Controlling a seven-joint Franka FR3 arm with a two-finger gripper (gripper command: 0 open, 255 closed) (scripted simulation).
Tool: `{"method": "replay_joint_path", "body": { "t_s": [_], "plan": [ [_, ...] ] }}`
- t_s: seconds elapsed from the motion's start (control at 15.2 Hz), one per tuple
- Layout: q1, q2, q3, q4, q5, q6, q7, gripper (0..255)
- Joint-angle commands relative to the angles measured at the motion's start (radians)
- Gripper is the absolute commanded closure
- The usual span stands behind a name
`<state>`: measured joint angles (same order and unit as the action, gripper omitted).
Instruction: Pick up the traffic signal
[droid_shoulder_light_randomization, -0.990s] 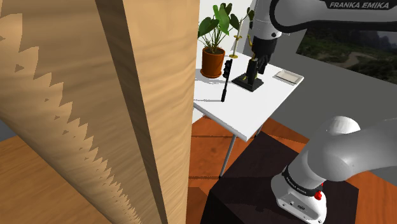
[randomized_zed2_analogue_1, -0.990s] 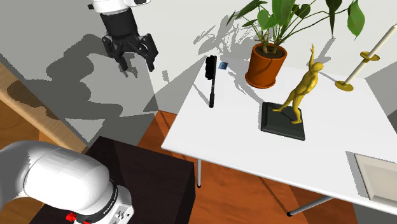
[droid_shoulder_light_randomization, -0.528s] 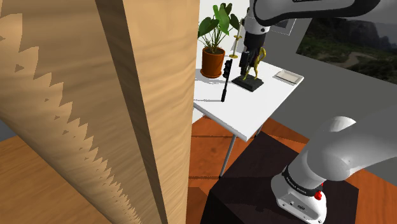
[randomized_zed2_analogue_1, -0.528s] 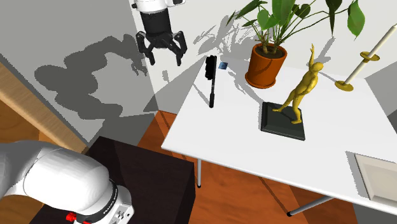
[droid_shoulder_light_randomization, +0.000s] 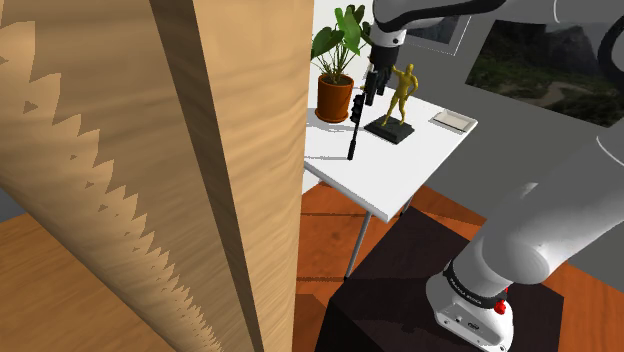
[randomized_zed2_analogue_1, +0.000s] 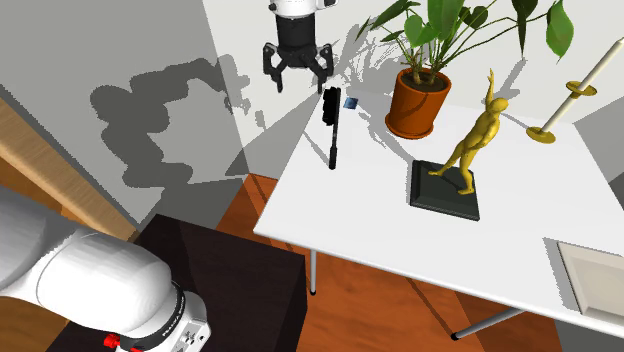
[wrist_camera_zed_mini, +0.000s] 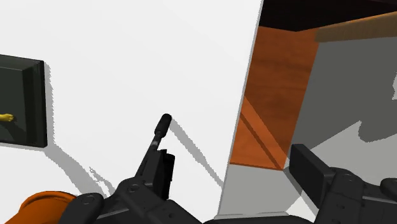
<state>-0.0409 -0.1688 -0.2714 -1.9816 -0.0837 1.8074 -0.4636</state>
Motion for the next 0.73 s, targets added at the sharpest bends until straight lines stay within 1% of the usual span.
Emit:
{"method": "replay_joint_path", "body": {
  "t_s": [0.0,0.2,0.4,0.66],
  "plan": [
    [-0.007,0.088,-0.026,0.087,0.034,0.000,-0.061,0],
    [-0.024,0.216,-0.051,0.219,0.092,-0.011,-0.141,0],
    [-0.053,0.343,-0.063,0.362,0.152,-0.037,-0.212,0],
    [-0.053,0.345,-0.060,0.311,0.153,0.016,-0.213,0]
  ]
}}
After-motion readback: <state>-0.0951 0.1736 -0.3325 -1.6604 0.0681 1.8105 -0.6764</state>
